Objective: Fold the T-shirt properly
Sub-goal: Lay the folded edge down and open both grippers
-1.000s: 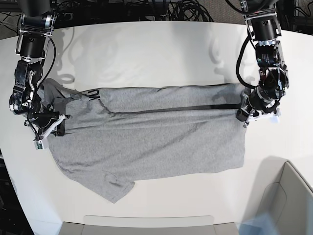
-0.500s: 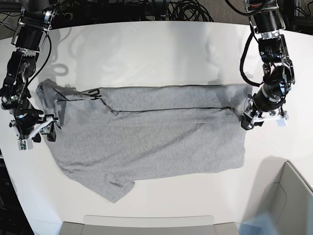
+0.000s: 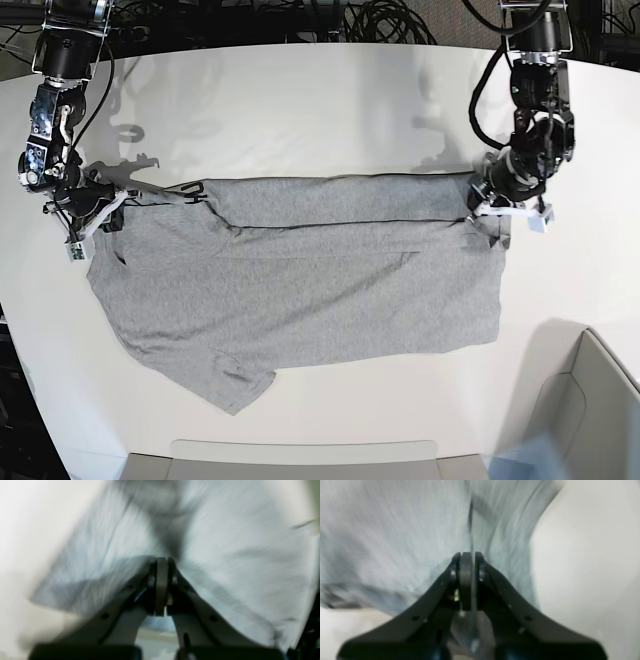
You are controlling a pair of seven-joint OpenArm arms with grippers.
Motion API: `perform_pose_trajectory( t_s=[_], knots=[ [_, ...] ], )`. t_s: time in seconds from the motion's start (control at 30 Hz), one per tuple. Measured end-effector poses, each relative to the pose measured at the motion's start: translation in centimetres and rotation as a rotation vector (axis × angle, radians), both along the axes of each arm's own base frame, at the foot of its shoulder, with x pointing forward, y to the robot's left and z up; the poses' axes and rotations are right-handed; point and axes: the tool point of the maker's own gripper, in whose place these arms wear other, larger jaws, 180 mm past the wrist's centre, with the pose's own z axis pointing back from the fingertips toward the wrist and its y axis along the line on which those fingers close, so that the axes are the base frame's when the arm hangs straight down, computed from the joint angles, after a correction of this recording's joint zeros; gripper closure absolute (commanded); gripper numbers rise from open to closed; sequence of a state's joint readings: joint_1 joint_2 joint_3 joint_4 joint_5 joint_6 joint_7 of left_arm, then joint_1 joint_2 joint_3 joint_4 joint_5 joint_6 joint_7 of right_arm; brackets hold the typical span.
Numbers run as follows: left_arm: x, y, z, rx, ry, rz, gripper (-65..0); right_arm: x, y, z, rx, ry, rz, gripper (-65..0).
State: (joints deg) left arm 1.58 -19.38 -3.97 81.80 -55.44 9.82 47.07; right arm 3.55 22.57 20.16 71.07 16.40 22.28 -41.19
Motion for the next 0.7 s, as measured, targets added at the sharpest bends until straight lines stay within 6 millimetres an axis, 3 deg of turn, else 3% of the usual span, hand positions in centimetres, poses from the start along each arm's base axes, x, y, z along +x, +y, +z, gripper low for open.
perform_pose_trajectory(
  t_s=[0.1, 0.17, 0.4, 0.7],
  knots=[
    [1.0, -0.9, -0.3, 0.027, 0.016, -0.051, 0.0, 0.4, 0.2, -0.3, -0.028, 0.011, 0.026, -1.5],
    [0.5, -0.9, -0.9, 0.021, 0.026, -0.049, 0.0, 0.2, 0.1, -0.6, -0.033, 0.01, 0.024, -1.5],
    [-5.0, -0.3, -2.4, 0.04, 0.078, -0.077, 0.0, -3.1, 0.0, -0.8, -0.038, -0.001, 0.057, -1.7],
    [-10.6, -0.2, -2.5, 0.081, 0.127, -0.13, 0.0, -8.6, -1.1, -1.0, -0.03, 0.056, 0.125, -1.7]
  ],
)
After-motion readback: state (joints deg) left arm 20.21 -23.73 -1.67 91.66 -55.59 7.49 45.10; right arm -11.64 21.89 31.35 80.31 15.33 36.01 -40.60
